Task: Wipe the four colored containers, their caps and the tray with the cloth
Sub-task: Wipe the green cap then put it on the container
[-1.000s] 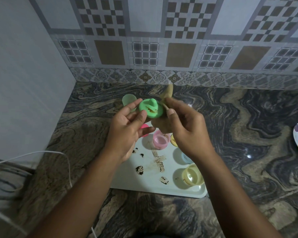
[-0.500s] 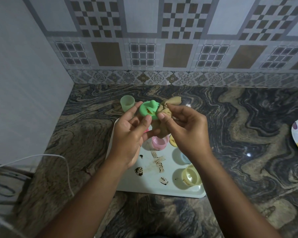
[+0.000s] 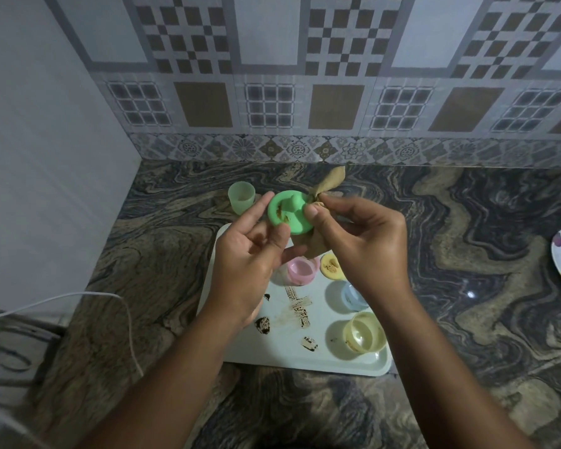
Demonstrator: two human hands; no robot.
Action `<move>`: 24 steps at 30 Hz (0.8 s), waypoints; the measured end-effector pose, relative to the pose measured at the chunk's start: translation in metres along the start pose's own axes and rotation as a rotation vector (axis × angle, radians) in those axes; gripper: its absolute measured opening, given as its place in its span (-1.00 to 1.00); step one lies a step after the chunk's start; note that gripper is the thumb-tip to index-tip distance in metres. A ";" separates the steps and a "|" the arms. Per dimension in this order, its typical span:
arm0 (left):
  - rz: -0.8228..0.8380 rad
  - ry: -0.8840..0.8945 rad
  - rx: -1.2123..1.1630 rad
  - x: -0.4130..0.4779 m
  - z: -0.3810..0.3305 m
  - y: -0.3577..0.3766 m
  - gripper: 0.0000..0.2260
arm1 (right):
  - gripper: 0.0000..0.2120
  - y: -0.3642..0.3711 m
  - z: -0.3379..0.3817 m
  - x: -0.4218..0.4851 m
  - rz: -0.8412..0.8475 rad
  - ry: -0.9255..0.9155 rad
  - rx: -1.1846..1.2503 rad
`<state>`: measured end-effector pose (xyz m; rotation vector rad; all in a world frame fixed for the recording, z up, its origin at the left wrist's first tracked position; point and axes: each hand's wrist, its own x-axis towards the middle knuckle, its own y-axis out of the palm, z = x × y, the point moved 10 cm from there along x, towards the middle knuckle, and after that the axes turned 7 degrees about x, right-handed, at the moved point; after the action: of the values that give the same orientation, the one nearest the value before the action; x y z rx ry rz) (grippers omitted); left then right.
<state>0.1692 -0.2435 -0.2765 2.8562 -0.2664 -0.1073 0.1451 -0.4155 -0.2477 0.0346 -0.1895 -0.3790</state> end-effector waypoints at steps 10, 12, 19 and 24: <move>0.026 -0.038 0.014 0.003 0.002 -0.005 -0.55 | -0.82 -0.007 0.000 -0.001 -0.055 -0.006 -0.005; 0.061 0.006 0.069 0.002 0.000 -0.001 -0.47 | -0.81 -0.006 0.000 -0.002 -0.045 -0.007 0.014; -0.062 -0.039 -0.024 0.005 -0.001 -0.009 -0.56 | -0.69 0.008 0.002 -0.010 0.087 -0.013 0.054; -0.001 -0.099 -0.052 0.004 0.004 -0.005 -0.64 | -0.74 0.002 0.005 -0.009 0.009 -0.038 0.089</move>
<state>0.1732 -0.2402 -0.2815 2.8031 -0.2775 -0.2525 0.1366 -0.4103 -0.2447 0.1140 -0.2435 -0.3626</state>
